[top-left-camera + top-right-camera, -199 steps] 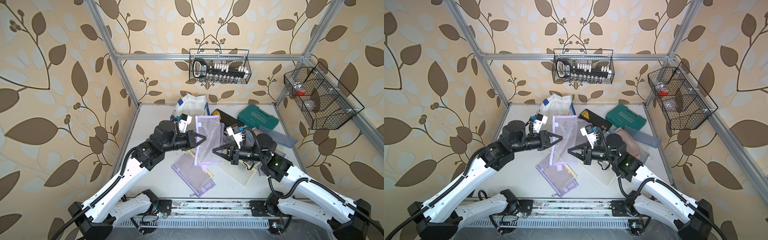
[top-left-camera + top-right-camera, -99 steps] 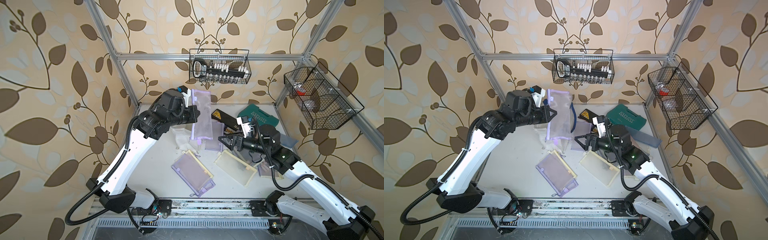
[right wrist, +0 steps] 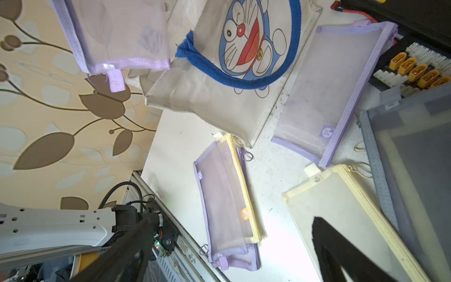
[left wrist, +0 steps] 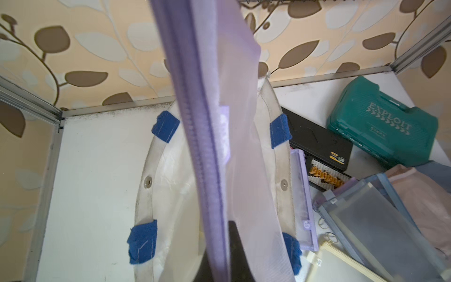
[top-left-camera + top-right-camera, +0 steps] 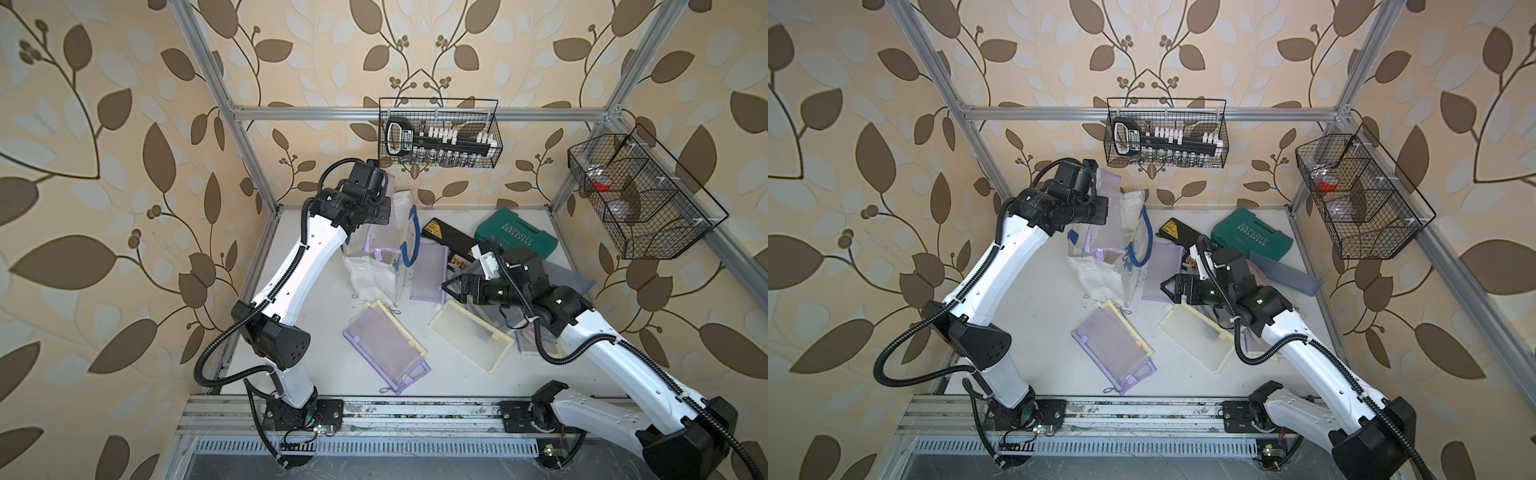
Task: Put the pencil pouch into the canvas bag
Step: Place the pencil pouch in the canvas bag.
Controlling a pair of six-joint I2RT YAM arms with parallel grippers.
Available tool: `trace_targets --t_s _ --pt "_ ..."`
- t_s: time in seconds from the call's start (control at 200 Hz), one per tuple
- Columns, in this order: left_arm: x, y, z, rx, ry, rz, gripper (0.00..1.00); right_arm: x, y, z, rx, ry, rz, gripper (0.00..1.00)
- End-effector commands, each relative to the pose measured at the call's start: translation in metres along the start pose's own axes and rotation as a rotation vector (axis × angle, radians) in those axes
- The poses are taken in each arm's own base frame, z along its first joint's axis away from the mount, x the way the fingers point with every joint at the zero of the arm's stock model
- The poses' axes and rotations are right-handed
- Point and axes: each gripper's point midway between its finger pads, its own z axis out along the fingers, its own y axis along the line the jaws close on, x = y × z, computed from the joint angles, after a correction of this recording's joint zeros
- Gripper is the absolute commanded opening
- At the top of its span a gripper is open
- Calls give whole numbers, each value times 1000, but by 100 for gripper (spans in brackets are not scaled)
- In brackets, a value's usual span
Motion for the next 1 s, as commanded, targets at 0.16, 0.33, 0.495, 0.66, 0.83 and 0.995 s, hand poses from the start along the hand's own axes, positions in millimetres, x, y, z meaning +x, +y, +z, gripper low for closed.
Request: trace_targets --t_s 0.16,0.33,0.495,0.66,0.83,0.995 --pt "-18 24 -1 -140 -58 100 0 4 -6 4 23 30 11 100" --pt "-28 28 -26 -121 -115 127 0 1 -1 3 14 35 11 100" --pt "-26 17 -22 -55 -118 111 0 4 0 7 4 57 19 100" --pt "-4 10 7 -30 -41 95 0 0 0 8 10 53 21 100" --pt "30 7 35 -25 73 83 0 5 -5 6 27 47 29 100" --pt "52 4 58 -21 159 86 0 10 -10 7 31 49 39 100"
